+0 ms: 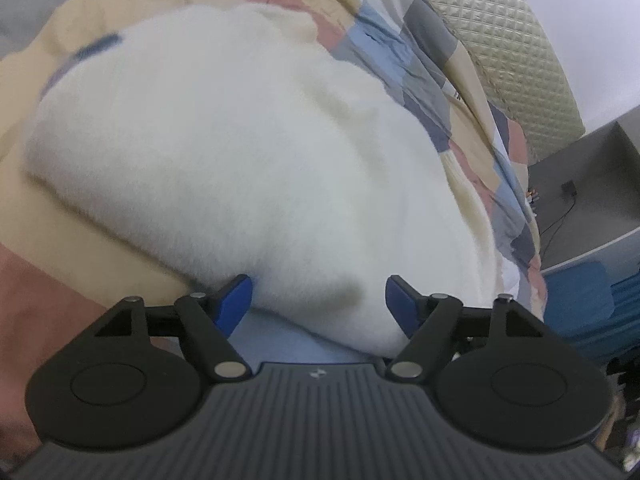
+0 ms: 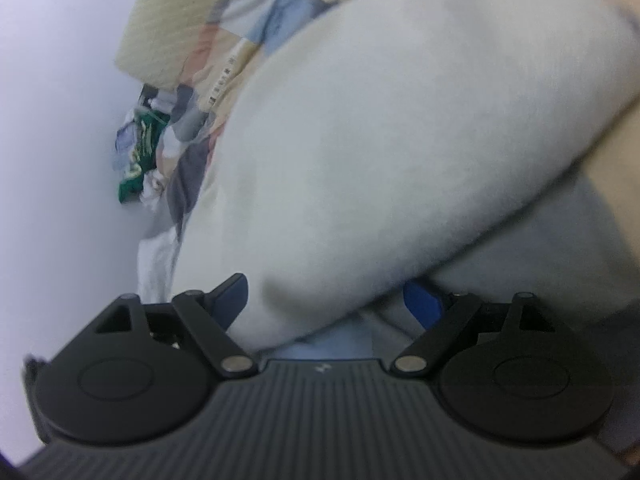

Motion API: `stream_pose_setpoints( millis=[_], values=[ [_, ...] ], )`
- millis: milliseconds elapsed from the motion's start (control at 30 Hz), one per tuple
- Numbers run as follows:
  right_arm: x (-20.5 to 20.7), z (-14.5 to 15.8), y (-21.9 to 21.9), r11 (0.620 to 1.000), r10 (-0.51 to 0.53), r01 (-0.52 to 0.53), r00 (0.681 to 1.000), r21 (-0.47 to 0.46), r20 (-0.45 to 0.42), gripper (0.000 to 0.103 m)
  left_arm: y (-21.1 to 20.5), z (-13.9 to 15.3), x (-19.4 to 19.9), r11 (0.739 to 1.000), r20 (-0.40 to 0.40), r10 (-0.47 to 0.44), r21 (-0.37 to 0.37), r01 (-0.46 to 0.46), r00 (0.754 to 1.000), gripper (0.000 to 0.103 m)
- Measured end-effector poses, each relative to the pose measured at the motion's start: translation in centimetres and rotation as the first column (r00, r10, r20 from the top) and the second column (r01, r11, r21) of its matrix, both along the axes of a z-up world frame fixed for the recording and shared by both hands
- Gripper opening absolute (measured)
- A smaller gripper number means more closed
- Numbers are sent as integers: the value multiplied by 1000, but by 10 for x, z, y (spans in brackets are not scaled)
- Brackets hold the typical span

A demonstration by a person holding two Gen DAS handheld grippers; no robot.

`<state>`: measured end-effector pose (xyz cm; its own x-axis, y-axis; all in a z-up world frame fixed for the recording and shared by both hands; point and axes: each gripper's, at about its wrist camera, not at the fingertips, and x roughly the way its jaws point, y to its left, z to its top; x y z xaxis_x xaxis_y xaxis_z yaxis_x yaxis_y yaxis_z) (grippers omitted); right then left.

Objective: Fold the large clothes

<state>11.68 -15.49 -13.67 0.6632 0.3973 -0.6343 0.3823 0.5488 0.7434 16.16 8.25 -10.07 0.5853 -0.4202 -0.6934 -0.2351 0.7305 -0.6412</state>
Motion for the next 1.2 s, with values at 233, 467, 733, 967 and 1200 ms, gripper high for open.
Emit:
stream_pose_setpoints(
  millis=[233,467,733,967,1200],
  values=[
    [5,0,-12,989,-64,49,993,142,103,88,11,-22,6,987,-107,35,-151,-52,994,84],
    [-2,19,-20,976,-91,39,968,215,234,88,38,-50,11,902,-149,185,-365,-228,971,84],
    [-6,1,-18,973,-121,94,985,209,120,87,62,-69,9,806,-206,348,-433,-404,915,82],
    [-3,-8,-17,981,-112,100,991,164,70,87,70,-64,9,805,-182,420,-378,-457,889,65],
    [-4,-7,-16,988,-101,91,993,127,68,87,71,-54,3,837,-115,436,-314,-449,893,42]
  ],
)
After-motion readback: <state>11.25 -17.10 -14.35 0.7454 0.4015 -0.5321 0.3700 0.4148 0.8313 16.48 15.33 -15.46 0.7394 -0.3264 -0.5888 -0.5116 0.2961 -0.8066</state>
